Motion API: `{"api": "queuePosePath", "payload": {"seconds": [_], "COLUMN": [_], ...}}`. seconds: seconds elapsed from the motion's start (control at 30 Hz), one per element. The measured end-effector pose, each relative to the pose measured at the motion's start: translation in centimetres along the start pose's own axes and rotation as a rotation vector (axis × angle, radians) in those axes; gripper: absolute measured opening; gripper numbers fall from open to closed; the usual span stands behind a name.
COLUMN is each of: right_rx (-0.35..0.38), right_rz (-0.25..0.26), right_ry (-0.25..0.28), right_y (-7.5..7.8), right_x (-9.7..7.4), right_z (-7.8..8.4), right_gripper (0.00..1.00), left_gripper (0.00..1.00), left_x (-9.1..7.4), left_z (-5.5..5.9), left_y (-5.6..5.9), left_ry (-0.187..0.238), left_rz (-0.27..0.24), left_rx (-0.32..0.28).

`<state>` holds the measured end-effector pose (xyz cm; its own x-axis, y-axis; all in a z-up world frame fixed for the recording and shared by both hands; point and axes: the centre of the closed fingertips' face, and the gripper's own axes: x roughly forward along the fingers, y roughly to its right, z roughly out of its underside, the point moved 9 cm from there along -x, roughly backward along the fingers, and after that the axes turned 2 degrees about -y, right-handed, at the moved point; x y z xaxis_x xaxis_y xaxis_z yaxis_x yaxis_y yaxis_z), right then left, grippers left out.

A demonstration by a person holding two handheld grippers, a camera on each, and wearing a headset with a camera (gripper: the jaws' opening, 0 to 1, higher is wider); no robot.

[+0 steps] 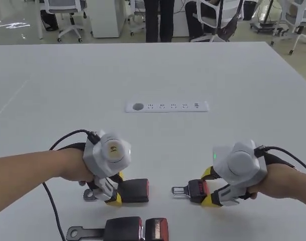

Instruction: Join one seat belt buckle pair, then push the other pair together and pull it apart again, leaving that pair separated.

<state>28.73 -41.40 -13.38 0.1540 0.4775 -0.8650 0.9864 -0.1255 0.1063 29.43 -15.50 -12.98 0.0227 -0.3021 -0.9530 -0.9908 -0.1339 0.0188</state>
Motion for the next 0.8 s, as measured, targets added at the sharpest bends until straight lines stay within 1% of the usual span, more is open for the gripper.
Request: {"api": "queuePosePath", "payload": {"seconds": [0.1,0.2,0.27,0.37,0.43,0.5,0.6,0.67,0.8], "right_rx": [-0.01,-0.012,-0.014,-0.012,-0.009,-0.004,0.0,0.006,0.011], "right_rz": [0.005,0.016,0.028,0.037,0.042,0.044,0.046,0.048,0.054], "right_ry": [-0.003,-0.006,-0.009,-0.009,-0.009,-0.012,-0.014,-0.013,-0.008], "right_y": [0.0,0.0,0.0,0.0,0.0,-0.1,-0.3,-0.4,-0.6], "right_x": [-0.1,-0.1,-0.3,-0.6,-0.7,-1.0,-1.2,-1.4,-1.7], "right_z": [0.0,0.1,0.2,0.2,0.3,0.3,0.5,0.6,0.7], "right_gripper": [0.37,0.43,0.44,0.46,0.47,0.48,0.5,0.51,0.51], "left_gripper": [0.33,0.38,0.39,0.4,0.41,0.41,0.41,0.41,0.43], "left_x": [0.0,-0.1,-0.2,-0.3,-0.4,-0.5,-0.8,-1.0,-1.3], "left_z": [0.2,0.3,0.3,0.3,0.4,0.7,1.4,1.8,2.7], "left_y": [-0.1,-0.3,-0.3,0.0,0.0,0.0,0.3,0.5,0.4], "left_ry": [0.007,0.009,0.009,0.009,-0.002,-0.013,-0.022,-0.008,-0.005], "left_rz": [-0.003,-0.026,-0.029,-0.033,-0.037,-0.04,-0.045,-0.043,-0.045], "left_rx": [-0.008,-0.017,-0.026,-0.021,-0.014,-0.009,-0.01,-0.026,-0.053]}}
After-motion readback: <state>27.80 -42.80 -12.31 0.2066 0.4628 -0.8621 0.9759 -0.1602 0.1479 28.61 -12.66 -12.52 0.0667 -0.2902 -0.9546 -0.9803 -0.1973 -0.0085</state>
